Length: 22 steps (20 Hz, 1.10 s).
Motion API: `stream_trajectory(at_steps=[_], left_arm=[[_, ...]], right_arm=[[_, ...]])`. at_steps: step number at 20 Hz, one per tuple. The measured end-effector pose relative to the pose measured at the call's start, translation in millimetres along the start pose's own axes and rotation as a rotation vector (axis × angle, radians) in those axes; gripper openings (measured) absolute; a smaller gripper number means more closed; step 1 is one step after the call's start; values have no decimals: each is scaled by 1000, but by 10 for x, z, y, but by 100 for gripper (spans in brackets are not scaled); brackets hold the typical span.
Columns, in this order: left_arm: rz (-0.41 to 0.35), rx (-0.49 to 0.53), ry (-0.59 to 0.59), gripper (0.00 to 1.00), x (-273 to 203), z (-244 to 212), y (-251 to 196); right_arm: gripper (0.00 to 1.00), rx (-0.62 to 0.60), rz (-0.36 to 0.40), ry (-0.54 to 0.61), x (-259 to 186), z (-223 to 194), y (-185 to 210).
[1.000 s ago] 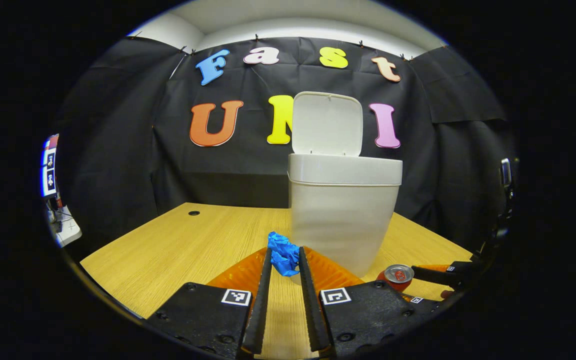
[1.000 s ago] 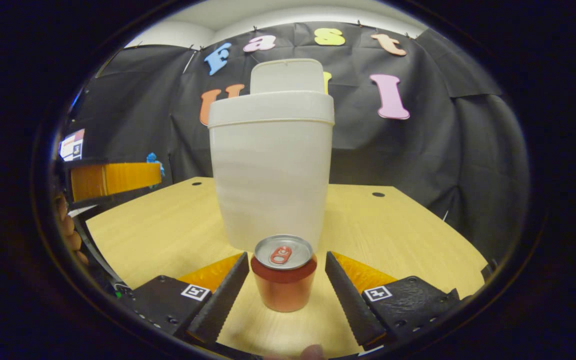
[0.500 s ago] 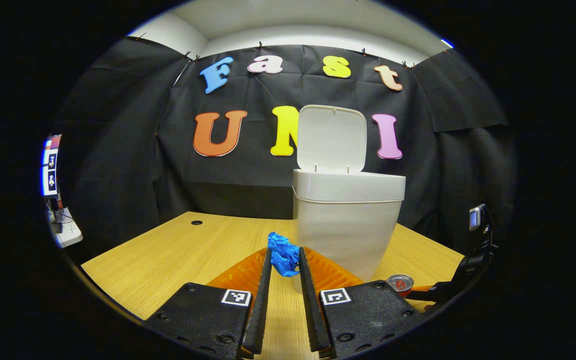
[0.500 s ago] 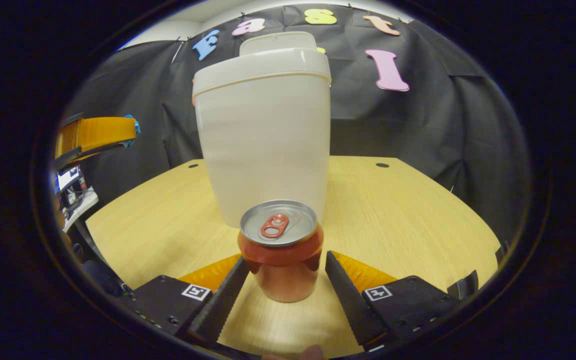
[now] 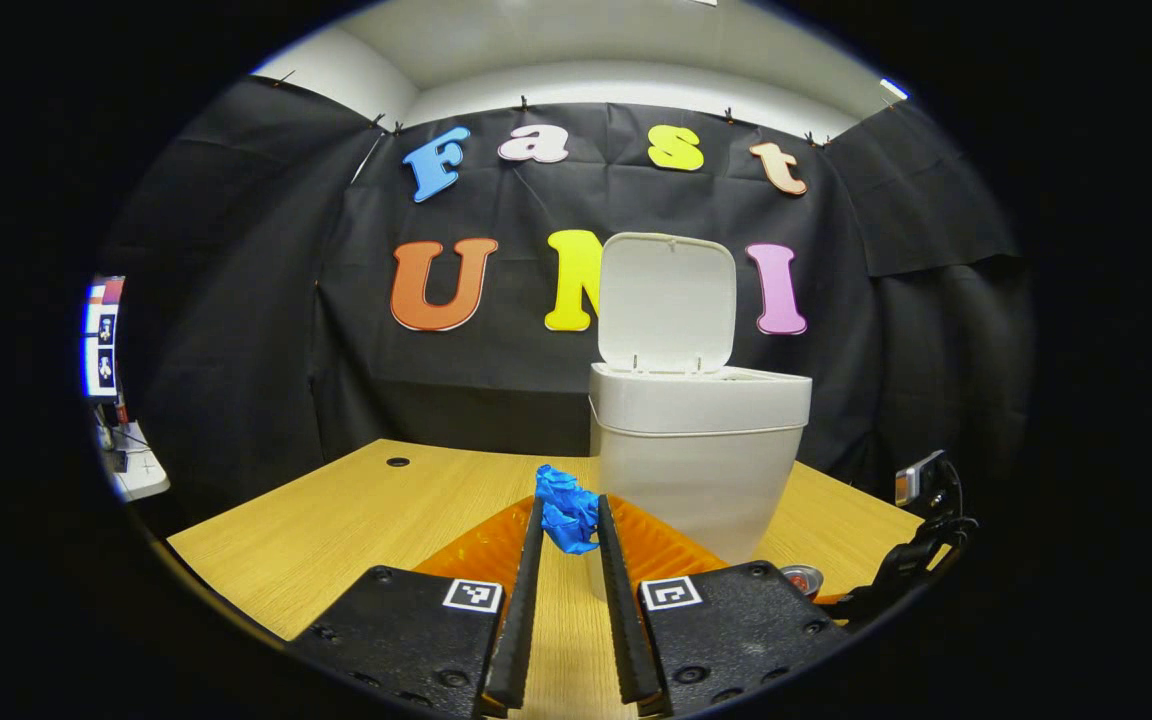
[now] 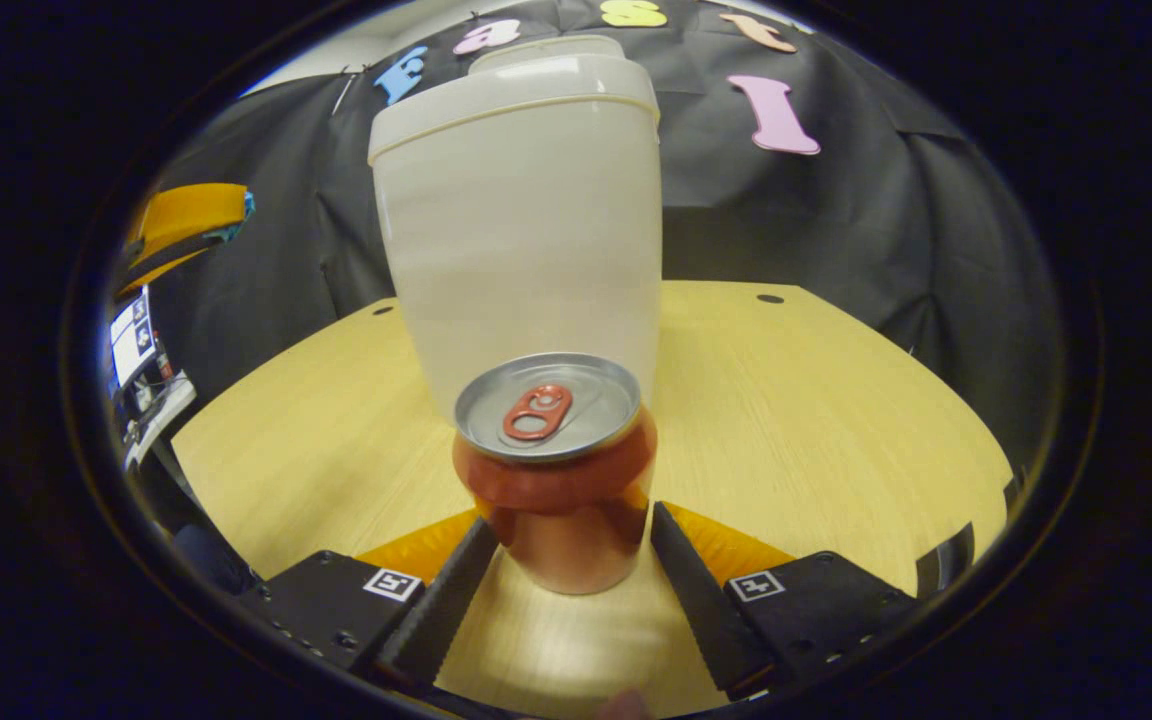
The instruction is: Press the lid of the desktop garbage bin to open it, pick up the crumpled paper on the desktop and throw it into the bin, then pick up the pop can on the desktop and drop it into the bin, and finally close the garbage bin lid.
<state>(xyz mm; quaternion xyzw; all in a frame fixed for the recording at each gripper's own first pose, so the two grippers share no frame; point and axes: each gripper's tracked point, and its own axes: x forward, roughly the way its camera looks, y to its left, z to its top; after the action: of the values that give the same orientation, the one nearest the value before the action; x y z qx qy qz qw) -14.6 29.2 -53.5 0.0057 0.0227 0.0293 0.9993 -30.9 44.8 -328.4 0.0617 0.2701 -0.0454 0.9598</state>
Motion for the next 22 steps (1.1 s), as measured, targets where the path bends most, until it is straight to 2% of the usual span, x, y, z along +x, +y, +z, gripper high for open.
stream_trajectory(at_steps=[6, 8, 10, 18, 22], left_arm=[[-3, 5, -27, 36, 19, 147, 0], [-16, -1, -20, 36, 49, 156, -31], [-30, -1, -22, 36, 79, 227, -61], [-93, 7, -93, 36, 343, 776, -365], [-95, 6, -126, 36, 648, 1050, -421]], right_arm=[[92, 18, 12, 12, 22, -16, -21], [84, 15, 13, 11, 28, -13, -21], [82, 20, 20, 0, -11, 18, -31], [82, 1, 37, -75, -188, 300, -194], [82, 12, 33, -94, -278, 399, -361]])
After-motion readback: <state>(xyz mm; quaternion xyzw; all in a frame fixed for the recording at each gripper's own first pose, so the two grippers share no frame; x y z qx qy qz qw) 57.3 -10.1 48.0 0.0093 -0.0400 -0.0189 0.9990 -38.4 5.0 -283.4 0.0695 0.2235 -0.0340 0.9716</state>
